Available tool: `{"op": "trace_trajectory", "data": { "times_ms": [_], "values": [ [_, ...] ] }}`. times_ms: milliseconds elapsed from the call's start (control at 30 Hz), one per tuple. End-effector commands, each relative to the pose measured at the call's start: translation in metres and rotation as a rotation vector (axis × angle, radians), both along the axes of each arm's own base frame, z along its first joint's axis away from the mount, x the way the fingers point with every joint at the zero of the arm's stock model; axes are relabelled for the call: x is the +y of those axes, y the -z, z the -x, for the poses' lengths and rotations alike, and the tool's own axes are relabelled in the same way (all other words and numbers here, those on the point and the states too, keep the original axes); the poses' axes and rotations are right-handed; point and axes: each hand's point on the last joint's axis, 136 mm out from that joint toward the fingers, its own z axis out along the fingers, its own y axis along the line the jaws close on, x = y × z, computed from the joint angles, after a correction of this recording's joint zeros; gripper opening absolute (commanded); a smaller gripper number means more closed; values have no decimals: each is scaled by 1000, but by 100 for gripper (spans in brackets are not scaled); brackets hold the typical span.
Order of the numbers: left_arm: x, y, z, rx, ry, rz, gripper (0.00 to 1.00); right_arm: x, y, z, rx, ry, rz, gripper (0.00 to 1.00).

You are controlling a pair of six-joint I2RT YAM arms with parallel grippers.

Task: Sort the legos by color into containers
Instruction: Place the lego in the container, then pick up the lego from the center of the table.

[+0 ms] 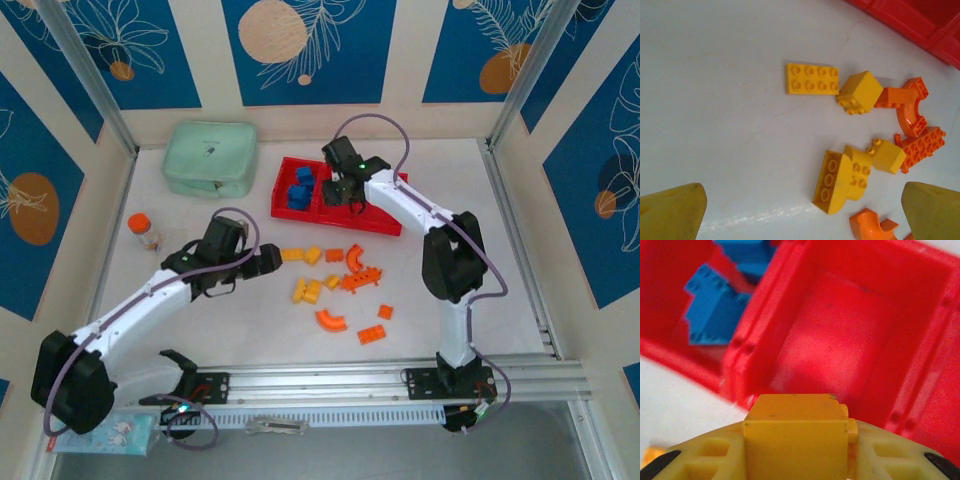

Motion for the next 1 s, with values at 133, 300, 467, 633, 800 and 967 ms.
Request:
{"op": "trace_trajectory", "data": {
  "times_ms": [133,300,467,633,800,967],
  "values": [
    [-33,-22,-29,-70,45,68,99,-17,21,-42,15,37,59,43],
    [-35,-21,-31,-60,47,66,99,-11,1,-42,-11,8,14,59],
    [-24,-23,-25,-68,30,36,99,0,-15,-12,-8,-29,-26,67],
    [-7,-21,-10,-69,-2,7,99,29,-11,43,31,-158,-66,71],
    [8,-15,6,-50,-36,-8,99,59,4,92,86,-305,-60,75],
    [19,-8,17,-48,-81,2,99,79,28,115,154,-382,-48,77]
  ]
}}
